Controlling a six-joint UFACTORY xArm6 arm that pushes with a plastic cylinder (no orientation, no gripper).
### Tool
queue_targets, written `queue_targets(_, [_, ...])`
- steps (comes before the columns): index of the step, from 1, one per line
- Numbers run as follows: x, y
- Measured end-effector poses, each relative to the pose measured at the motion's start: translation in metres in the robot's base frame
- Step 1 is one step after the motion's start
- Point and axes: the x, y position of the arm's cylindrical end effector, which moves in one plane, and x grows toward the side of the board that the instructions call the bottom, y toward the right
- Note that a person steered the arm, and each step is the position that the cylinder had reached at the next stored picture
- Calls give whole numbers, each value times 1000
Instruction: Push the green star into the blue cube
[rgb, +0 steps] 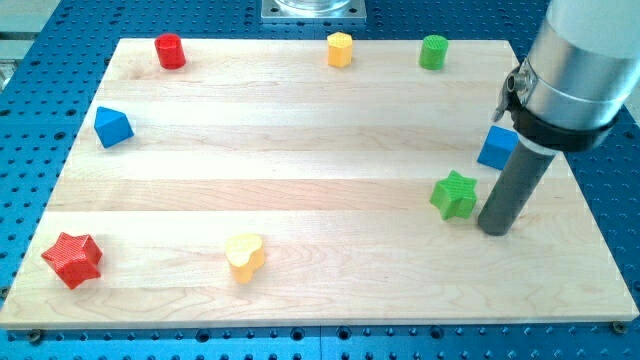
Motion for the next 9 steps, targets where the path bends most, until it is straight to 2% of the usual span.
queue_targets(1, [-34,-26])
queue_targets(2, [-78,-13])
queue_targets(4, [-4,-31])
queue_targets(5, [-3,-105])
queue_targets(6, [-44,-127])
queue_targets(7, [-86,-15])
queue_targets(8, [-83,-12])
queue_targets(9, [-69,-66])
